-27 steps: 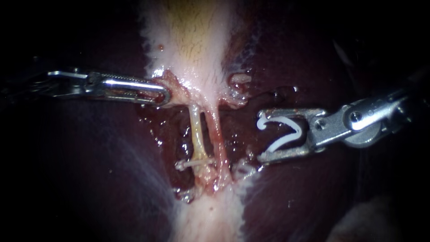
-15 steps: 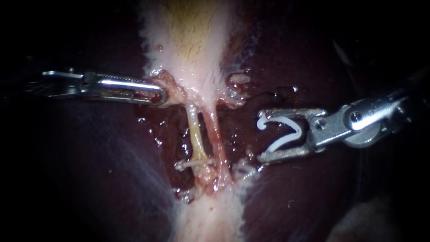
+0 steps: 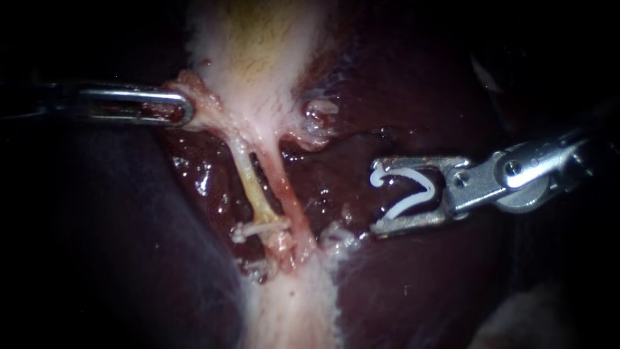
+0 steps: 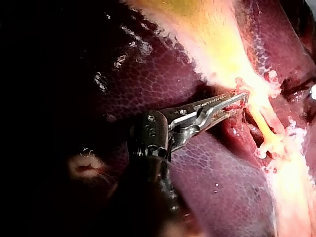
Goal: Clipping second clip left tube
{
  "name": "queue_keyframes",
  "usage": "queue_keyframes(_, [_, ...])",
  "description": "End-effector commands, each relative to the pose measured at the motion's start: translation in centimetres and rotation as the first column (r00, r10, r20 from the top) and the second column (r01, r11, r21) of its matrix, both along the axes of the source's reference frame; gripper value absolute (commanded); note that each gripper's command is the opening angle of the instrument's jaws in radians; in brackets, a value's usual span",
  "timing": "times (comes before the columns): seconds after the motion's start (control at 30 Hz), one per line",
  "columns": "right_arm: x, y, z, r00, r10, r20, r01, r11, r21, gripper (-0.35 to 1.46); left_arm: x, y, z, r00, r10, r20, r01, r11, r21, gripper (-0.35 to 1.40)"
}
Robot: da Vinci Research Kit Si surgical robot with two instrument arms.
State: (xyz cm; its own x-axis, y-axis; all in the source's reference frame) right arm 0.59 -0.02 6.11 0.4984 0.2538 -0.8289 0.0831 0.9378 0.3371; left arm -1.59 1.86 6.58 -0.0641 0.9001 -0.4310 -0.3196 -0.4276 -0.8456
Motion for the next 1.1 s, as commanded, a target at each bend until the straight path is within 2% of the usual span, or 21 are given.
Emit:
queue_keyframes(0.03, [0.00, 0.00, 0.00, 1.0000, 0.000, 0.000, 0.000, 1.000, 0.000, 0.50, 0.00, 0.00, -0.04, 1.0000, -0.001, 0.003, 0.001, 1.000, -0.004, -0.35])
queue_keyframes(0.37, [0.04, -0.02, -0.03, 1.0000, 0.001, 0.000, -0.001, 1.000, 0.000, 0.50, -0.01, -0.02, -0.12, 1.0000, -0.002, 0.003, 0.002, 1.000, -0.015, -0.35])
queue_keyframes(0.5, [0.17, -0.06, -0.09, 0.9997, 0.026, 0.002, -0.026, 0.998, 0.056, 0.50, -0.06, -0.01, -0.09, 1.0000, -0.005, 0.001, 0.005, 1.000, -0.015, -0.35])
queue_keyframes(0.83, [0.57, -0.18, -0.23, 0.9984, 0.056, 0.005, -0.056, 0.984, 0.171, 0.50, -0.17, 0.06, 0.02, 1.0000, -0.007, -0.003, 0.007, 1.000, -0.027, -0.35])
queue_keyframes(1.1, [0.86, -0.22, -0.18, 0.9961, 0.085, 0.023, -0.088, 0.969, 0.231, 0.50, -0.22, 0.10, 0.06, 1.0000, -0.006, -0.006, 0.006, 0.999, -0.039, -0.35])
